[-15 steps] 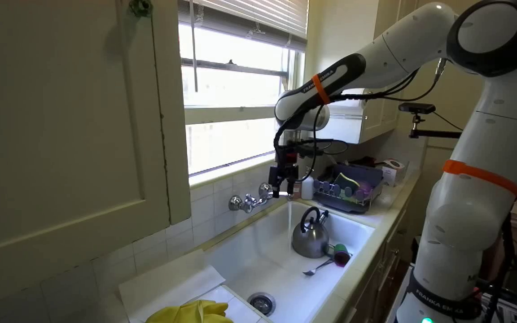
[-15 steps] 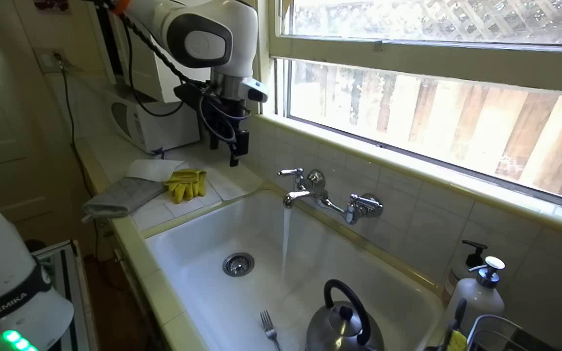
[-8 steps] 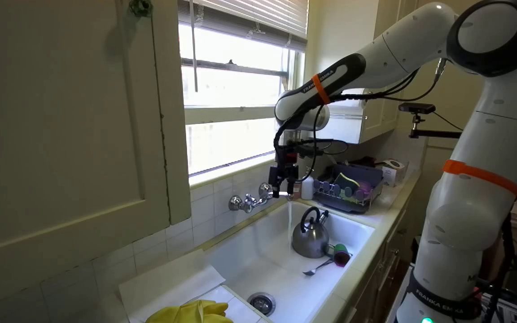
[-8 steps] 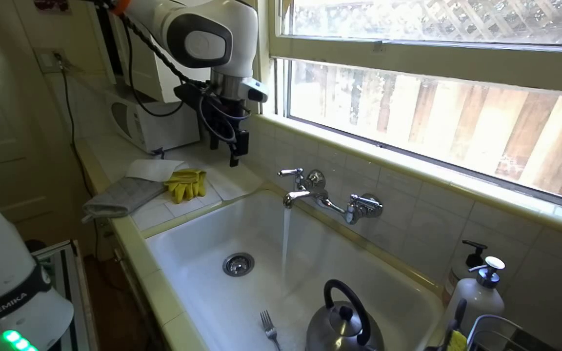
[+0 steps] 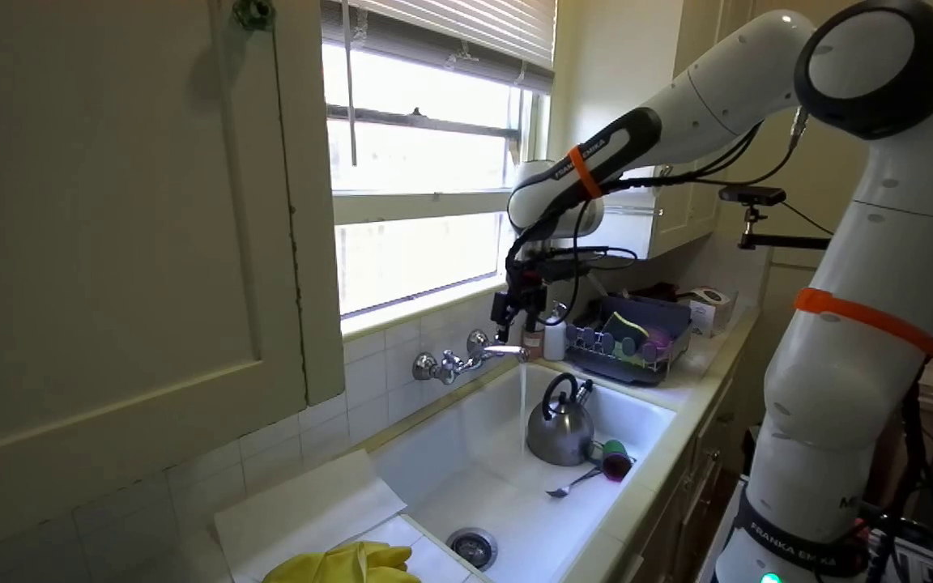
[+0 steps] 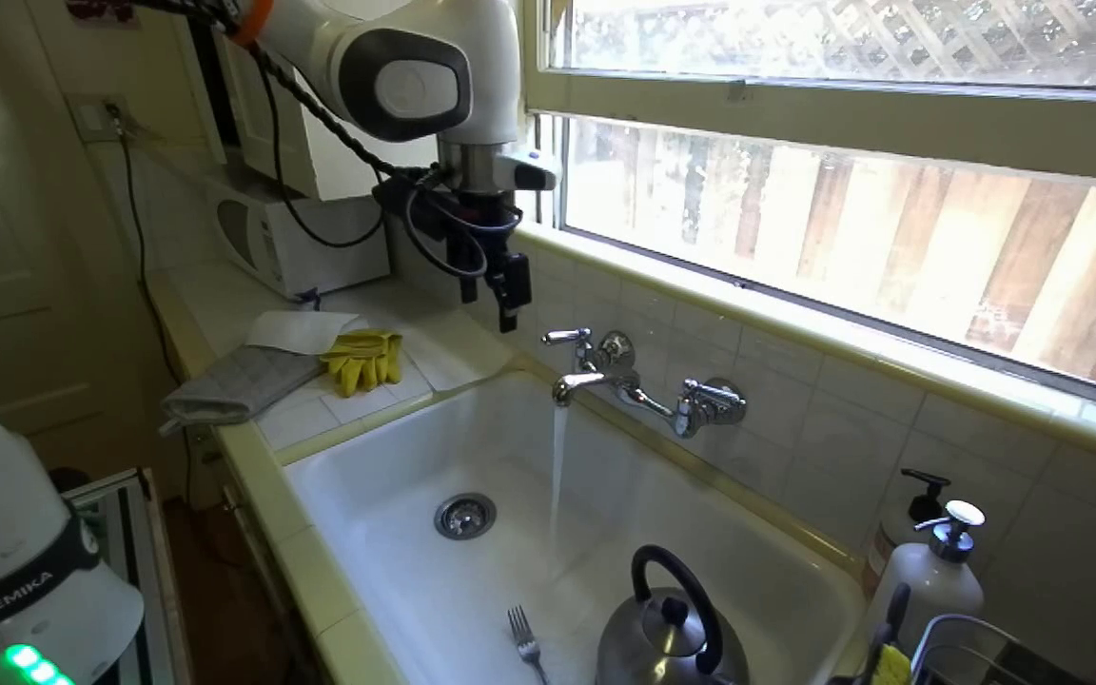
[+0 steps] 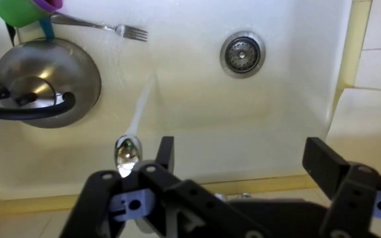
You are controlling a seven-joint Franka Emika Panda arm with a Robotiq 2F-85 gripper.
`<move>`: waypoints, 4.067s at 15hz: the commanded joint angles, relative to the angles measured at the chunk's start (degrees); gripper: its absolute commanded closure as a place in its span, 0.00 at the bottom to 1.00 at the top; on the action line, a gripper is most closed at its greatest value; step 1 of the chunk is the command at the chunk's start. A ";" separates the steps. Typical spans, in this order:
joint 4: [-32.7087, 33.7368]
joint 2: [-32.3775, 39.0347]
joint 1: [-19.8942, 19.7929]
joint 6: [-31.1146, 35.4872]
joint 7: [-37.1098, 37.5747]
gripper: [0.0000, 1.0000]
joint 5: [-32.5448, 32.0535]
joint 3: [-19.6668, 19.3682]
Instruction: Open the left sided tap faucet
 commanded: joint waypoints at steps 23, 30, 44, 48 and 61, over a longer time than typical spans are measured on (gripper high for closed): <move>1.15 5.18 -1.91 11.11 -7.79 0.00 4.11 -2.74; 4.12 11.71 -1.03 16.96 6.32 0.00 3.89 0.93; 14.10 25.08 1.79 22.71 16.85 0.00 4.80 4.86; 15.39 26.65 1.74 23.54 16.73 0.00 5.40 5.26; 18.47 29.38 2.28 23.09 15.54 0.00 6.94 6.86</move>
